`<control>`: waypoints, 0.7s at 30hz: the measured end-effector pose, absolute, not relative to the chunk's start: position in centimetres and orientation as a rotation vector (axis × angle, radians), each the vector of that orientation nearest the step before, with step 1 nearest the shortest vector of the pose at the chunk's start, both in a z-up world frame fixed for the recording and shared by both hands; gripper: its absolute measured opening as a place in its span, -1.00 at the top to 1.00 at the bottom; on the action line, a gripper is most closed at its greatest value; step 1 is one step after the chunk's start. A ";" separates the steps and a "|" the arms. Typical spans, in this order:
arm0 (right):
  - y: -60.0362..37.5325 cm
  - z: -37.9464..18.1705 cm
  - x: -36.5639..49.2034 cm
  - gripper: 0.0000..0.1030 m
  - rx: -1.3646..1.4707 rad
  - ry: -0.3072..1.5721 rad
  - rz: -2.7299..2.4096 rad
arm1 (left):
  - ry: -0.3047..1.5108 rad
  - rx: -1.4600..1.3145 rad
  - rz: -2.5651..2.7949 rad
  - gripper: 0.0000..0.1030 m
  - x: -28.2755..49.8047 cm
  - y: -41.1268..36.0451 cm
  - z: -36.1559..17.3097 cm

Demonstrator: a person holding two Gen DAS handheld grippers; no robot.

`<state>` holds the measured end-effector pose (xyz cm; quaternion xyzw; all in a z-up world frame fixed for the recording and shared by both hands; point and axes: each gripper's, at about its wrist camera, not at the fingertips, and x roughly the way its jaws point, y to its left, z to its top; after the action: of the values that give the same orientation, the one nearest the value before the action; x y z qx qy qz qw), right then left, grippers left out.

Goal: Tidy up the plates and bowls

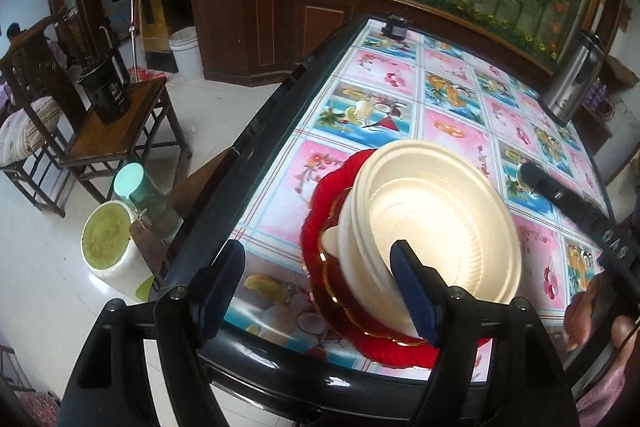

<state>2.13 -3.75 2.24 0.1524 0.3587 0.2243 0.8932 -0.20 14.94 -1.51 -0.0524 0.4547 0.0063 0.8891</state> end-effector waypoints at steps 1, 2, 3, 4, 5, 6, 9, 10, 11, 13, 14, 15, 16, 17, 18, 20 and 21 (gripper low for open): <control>-4.6 2.6 1.9 0.41 0.332 0.713 0.461 | 0.946 -0.102 0.014 -0.46 -0.1 14.7 -1.5; -5.2 2.9 1.7 0.41 0.339 0.691 0.454 | 0.947 -0.097 0.012 -0.46 0.0 14.5 -1.5; -6.1 3.2 1.5 0.41 0.344 0.666 0.440 | 0.948 -0.093 0.010 -0.46 0.0 14.2 -1.4; -7.1 3.5 1.4 0.41 0.347 0.648 0.422 | 0.946 -0.092 0.010 -0.46 0.0 14.1 -1.3; -8.2 3.7 1.3 0.41 0.353 0.635 0.402 | 0.942 -0.089 0.010 -0.46 -0.1 13.9 -1.0; -9.3 3.8 1.2 0.40 0.360 0.628 0.382 | 0.931 -0.084 0.012 -0.46 -0.3 13.7 -0.5; -13.5 3.8 0.8 0.22 0.402 0.593 0.293 | 0.886 -0.071 0.024 -0.46 -1.0 13.2 1.0; -14.7 3.7 0.7 0.21 0.413 0.583 0.264 | 0.870 -0.072 0.025 -0.46 -1.1 12.9 1.5; -16.4 3.4 0.6 0.21 0.422 0.574 0.226 | 0.848 -0.077 0.023 -0.46 -1.3 12.6 2.1; -18.6 3.1 0.6 0.21 0.427 0.566 0.173 | 0.788 -0.097 0.001 -0.46 -1.8 11.6 3.6; -19.9 2.9 0.5 0.21 0.424 0.557 0.143 | 0.762 -0.105 -0.015 -0.47 -2.0 11.0 4.2; -21.2 2.6 0.3 0.21 0.424 0.548 0.114 | 0.723 -0.112 -0.045 -0.50 -2.2 10.1 5.1; -22.2 2.4 0.1 0.21 0.423 0.540 0.092 | 0.692 -0.114 -0.068 -0.55 -2.4 9.3 5.7; -23.4 2.2 -0.1 0.21 0.419 0.529 0.064 | 0.660 -0.113 -0.090 -0.56 -2.6 8.3 6.3; -24.7 1.9 -0.3 0.21 0.415 0.524 0.031 | 0.630 -0.107 -0.116 -0.56 -2.8 7.0 6.8; -26.8 1.4 -0.5 0.20 0.439 0.529 -0.014 | 0.590 -0.086 -0.178 -0.56 -2.9 4.3 7.7; -27.8 1.1 -0.5 0.20 0.469 0.534 -0.020 | 0.573 -0.074 -0.214 -0.56 -2.9 2.8 8.1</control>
<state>-0.51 -27.85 1.13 0.2296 0.2615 -0.0097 0.9375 -2.90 2.82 8.09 -0.0366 0.2820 -0.1055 0.9529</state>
